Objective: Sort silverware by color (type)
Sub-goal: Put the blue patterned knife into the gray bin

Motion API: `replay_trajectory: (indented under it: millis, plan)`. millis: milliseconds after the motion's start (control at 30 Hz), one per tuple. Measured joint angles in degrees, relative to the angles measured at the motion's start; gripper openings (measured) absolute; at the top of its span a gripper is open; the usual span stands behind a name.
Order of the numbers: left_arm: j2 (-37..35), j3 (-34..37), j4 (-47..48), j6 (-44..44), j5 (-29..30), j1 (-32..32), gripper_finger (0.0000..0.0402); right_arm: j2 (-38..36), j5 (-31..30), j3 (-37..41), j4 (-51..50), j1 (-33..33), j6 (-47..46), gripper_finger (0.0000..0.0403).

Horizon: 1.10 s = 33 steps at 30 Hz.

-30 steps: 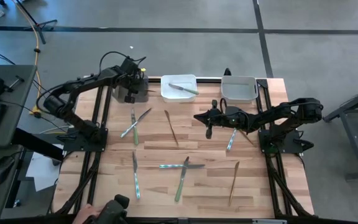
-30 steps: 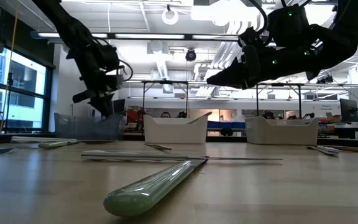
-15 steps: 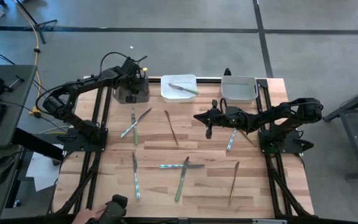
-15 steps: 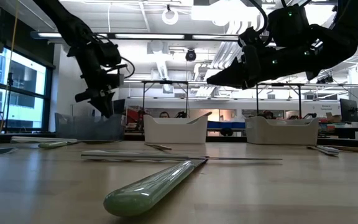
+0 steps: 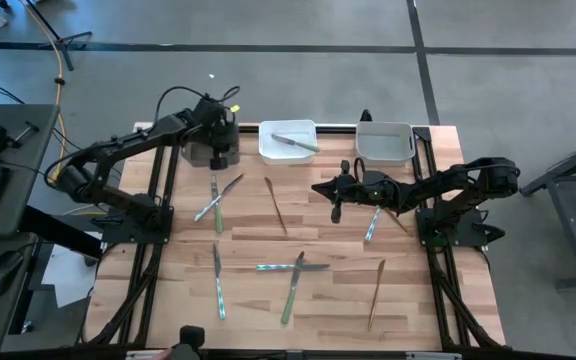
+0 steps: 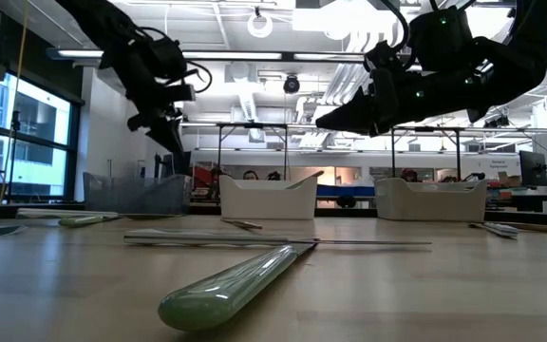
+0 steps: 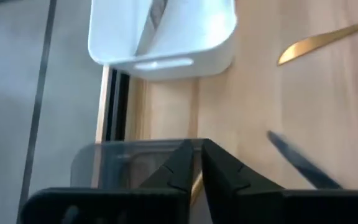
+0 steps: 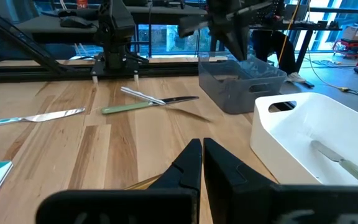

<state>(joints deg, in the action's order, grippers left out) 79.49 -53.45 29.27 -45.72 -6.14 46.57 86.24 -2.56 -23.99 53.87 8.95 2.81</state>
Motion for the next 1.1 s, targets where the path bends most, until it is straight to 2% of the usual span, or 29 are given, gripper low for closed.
replay_trajectory:
  millis: [200, 367, 600, 1100]
  plan:
    - [5.3, 0.0, -3.5, 6.3, 7.1, 1.1, 0.0002, 0.0, 0.0, 0.0, 0.0, 0.0, -0.6, 0.0]
    - [10.8, 0.0, -9.7, 7.8, 13.1, 2.0, 0.0001, 0.0, 0.0, 0.0, 0.0, 0.0, -0.6, 0.0]
    - [14.0, 0.0, -11.9, 6.8, 12.7, 2.2, 0.0, 0.0, 0.0, 0.0, 0.0, 0.0, -0.4, 0.0]
    - [14.2, 0.0, -13.8, 6.5, 10.9, 0.1, 0.0, 0.0, 0.0, 0.0, 0.0, 0.0, -0.4, 0.0]
